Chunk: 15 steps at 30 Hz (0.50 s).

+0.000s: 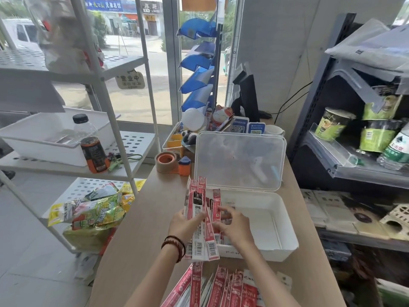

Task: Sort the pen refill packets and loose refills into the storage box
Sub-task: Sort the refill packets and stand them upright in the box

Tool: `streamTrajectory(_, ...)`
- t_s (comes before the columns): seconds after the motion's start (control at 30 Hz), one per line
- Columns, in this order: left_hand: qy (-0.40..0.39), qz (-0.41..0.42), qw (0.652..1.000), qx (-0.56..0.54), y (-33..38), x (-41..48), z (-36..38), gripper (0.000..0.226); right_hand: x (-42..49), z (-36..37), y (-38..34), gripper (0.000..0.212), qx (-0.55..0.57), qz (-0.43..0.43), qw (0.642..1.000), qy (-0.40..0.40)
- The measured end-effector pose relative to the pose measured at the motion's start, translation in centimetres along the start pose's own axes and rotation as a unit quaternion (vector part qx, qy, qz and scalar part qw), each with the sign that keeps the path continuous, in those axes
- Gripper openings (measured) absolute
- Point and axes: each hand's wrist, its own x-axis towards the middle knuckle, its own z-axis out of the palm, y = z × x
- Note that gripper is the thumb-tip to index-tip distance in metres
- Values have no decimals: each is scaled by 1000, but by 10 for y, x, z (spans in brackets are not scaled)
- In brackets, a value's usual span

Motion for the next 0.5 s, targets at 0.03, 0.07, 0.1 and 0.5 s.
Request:
streamTrajectory(0.03,0,-3,1000,0,0,1,-1,18,1,0,1,57,-4,9,1000,-1)
streamTrajectory(0.07,0,-2,1000,6,0,2,-1,18,2,0,3,57,-5,21,1000,-4)
streamTrajectory(0.1,1,2,1000,16,0,2,0,18,3,0,5,58,-10,33,999,-7)
streamTrajectory(0.5,4,4,1000,10,6,-4,0,17,5,4,8,40,-68,58,996,-5)
